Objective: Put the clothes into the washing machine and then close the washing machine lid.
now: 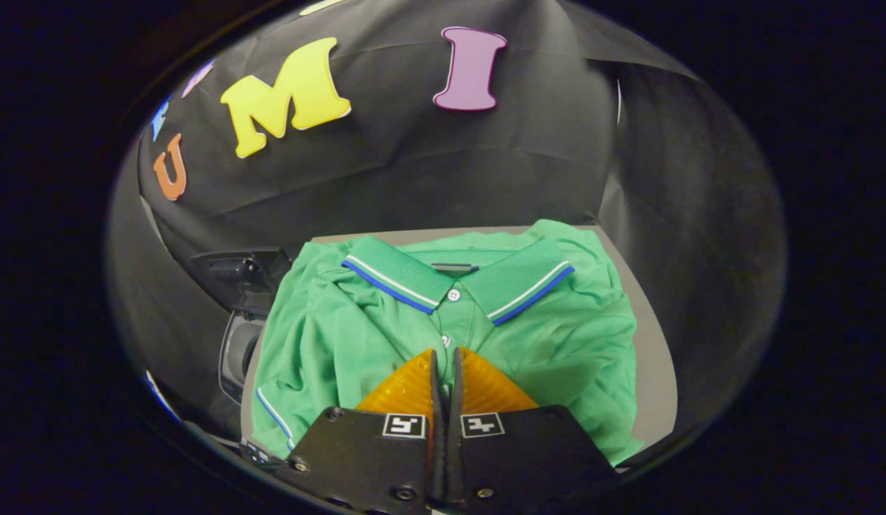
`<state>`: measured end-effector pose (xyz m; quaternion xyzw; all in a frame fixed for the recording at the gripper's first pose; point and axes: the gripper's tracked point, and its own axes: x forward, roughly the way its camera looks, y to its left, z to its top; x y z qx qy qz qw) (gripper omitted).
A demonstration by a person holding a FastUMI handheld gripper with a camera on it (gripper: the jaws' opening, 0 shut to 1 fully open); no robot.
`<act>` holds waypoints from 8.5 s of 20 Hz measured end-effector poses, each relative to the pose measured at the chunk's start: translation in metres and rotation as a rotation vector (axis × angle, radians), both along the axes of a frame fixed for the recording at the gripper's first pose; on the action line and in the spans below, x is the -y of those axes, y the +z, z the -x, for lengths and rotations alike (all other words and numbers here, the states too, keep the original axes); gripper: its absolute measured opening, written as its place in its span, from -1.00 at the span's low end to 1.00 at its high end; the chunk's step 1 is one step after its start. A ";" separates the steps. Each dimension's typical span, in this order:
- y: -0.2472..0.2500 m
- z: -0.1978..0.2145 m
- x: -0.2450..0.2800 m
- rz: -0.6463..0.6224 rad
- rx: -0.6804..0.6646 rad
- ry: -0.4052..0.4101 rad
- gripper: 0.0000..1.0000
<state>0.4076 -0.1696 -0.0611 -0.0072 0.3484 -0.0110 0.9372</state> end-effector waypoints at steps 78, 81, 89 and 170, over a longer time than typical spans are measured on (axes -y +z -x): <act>-0.157 -0.021 -0.412 -0.149 -0.108 0.302 -0.91; -0.180 -0.028 -0.406 -0.141 -0.140 0.249 -0.91; -0.214 -0.044 -0.392 -0.115 -0.163 0.187 -0.91; -0.051 -0.181 -0.396 -0.039 0.240 0.187 0.84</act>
